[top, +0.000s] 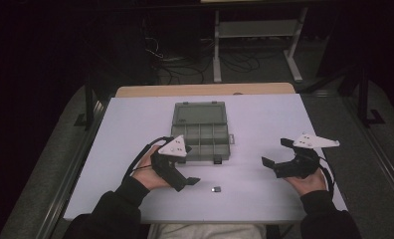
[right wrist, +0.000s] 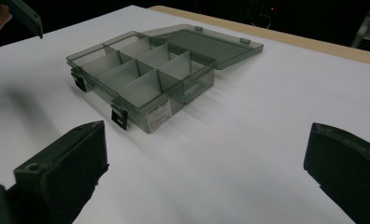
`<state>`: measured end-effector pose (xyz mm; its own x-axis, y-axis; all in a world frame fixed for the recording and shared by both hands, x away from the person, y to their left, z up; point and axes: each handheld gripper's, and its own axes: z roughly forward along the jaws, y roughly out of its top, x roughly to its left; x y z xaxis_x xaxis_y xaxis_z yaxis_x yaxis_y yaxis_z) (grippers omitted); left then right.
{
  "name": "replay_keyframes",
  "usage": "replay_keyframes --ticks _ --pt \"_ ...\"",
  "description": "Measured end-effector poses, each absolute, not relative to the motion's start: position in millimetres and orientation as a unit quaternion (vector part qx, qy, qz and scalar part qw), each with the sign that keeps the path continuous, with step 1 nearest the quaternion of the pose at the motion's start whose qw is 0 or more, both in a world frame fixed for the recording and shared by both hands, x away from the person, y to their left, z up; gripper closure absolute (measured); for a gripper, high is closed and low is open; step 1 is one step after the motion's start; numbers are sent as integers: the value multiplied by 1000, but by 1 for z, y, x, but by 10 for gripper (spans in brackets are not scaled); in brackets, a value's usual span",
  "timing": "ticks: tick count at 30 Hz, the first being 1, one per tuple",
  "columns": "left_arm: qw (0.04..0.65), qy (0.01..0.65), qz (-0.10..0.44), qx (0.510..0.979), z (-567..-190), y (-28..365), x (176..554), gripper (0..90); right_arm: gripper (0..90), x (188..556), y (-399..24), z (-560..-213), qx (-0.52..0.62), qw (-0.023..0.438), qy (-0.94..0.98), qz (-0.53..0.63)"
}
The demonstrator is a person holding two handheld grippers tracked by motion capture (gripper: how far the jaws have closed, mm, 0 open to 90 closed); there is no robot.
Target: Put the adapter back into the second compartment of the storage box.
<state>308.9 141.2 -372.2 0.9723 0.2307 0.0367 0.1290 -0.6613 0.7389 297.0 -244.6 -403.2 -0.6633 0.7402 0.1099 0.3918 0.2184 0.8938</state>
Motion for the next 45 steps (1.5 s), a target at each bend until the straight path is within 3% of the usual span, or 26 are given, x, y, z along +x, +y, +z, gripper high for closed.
replay_keyframes --ticks 36,41,42,45 --pt "318 49 36 946 -417 80 297 3 0 297 -243 -404 370 163 767 498" --pt "322 45 35 945 -419 78 297 70 0 297 -243 -404 370 163 768 497" --pt "323 37 23 945 -419 78 297 136 0 297 -243 -404 371 165 766 499" --pt "322 35 20 946 -420 77 297 157 0 297 -243 -404 371 165 766 499"
